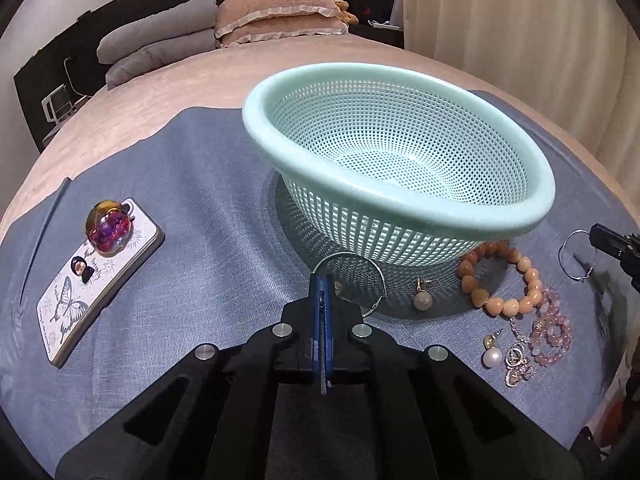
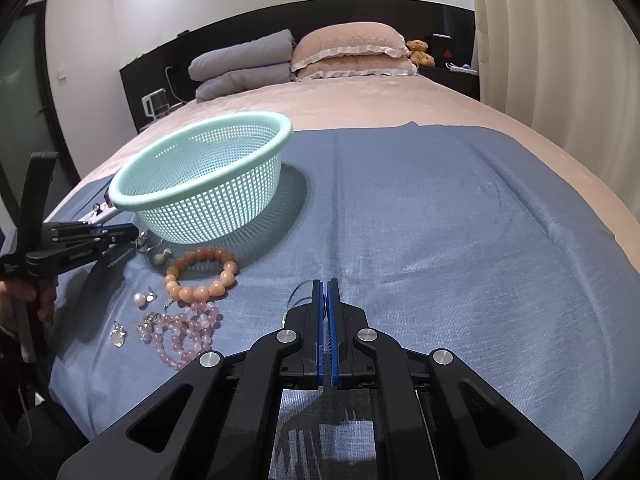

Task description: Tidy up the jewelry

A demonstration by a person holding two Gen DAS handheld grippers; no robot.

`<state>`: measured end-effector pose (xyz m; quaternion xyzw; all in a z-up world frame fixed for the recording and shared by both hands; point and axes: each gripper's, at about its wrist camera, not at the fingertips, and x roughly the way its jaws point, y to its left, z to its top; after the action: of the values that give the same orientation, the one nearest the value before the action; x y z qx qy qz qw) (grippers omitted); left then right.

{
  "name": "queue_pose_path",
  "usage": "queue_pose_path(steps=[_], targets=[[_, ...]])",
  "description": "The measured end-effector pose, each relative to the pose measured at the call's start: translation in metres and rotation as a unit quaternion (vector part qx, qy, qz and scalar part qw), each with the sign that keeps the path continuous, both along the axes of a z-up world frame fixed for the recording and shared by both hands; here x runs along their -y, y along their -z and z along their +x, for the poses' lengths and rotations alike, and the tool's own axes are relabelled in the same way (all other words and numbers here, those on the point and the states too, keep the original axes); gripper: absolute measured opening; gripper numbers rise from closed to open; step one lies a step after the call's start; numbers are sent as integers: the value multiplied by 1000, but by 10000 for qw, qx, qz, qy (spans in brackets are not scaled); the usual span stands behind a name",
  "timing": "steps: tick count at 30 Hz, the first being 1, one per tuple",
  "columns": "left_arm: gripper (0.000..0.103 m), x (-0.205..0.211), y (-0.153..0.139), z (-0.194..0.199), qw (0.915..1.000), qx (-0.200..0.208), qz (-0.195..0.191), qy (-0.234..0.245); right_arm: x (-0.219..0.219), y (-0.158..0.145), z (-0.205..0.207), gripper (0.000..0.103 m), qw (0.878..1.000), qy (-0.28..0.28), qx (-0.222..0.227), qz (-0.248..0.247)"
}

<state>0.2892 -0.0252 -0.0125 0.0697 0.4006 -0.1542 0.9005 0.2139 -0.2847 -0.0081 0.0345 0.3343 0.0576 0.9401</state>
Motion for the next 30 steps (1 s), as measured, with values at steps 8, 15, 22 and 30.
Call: queue_pose_path(steps=[8,15,22,30], targets=[[2,-19,-34,-32,9991,153,-375,-143,-6,-29,-8,2,9997,-77,234,10],[2,-22,-82,-42,9981,470,-393,-78,-18,-77,-8,2,9967,-204,765,-162],[2,-14,-127,-26,9954,752,-584,125,-36,-134,19,2,9916,-429,1216,-111],[2,7,-125,25,9933,205,-1062,405,-46,-128,87,2,9904,-835,984,493]])
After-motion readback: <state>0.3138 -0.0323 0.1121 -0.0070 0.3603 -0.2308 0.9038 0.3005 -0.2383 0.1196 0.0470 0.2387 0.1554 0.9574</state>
